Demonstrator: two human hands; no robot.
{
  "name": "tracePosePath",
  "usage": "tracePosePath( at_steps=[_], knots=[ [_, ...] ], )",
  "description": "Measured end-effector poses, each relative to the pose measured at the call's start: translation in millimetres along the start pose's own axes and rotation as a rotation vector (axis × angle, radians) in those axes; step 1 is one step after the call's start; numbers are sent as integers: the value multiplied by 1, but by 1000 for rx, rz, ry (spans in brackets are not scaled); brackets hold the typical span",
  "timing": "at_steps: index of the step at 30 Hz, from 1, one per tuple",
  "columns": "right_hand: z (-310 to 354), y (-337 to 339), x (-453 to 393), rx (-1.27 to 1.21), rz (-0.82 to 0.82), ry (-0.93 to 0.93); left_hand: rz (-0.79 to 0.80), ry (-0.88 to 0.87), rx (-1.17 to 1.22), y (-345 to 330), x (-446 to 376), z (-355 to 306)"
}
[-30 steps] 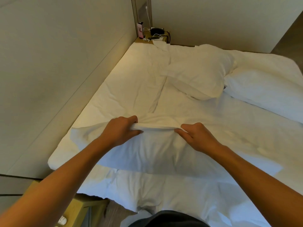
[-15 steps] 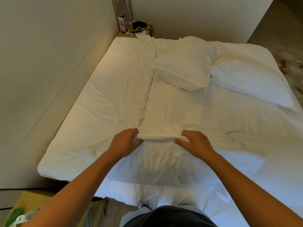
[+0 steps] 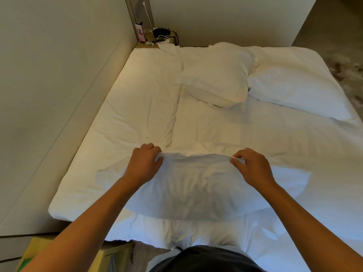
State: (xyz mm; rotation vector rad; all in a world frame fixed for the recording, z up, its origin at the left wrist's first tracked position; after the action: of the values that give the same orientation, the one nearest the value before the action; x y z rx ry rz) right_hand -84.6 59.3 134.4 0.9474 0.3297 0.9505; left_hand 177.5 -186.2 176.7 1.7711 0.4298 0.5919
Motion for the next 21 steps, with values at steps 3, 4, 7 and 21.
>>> tracePosePath(
  at_steps=[3, 4, 7, 21],
  knots=[
    [0, 5, -4, -93, -46, -8, -14, 4, -12, 7, 0, 3],
    [1, 5, -7, -97, -44, -3, -18, 6, -20, 9, 0, 4],
    [3, -4, -14, -102, 50, 0, -14, 24, -59, 13, 0, 3],
    [-22, -38, -30, 35, 190, 3, 132, 116, 169, -6, 1, 17]
  ],
)
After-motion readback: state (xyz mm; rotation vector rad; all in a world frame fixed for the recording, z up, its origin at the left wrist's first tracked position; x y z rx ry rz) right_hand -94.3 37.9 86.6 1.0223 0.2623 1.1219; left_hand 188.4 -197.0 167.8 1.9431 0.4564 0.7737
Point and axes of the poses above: each hand's wrist, its own x-axis away from the middle knuckle, its own y-axis out of the back of the hand, z = x × y, the point moved 9 cm from there along -x, towards the middle knuckle, and after that the axes turned 11 degrees about z, right-handed, at the moved point
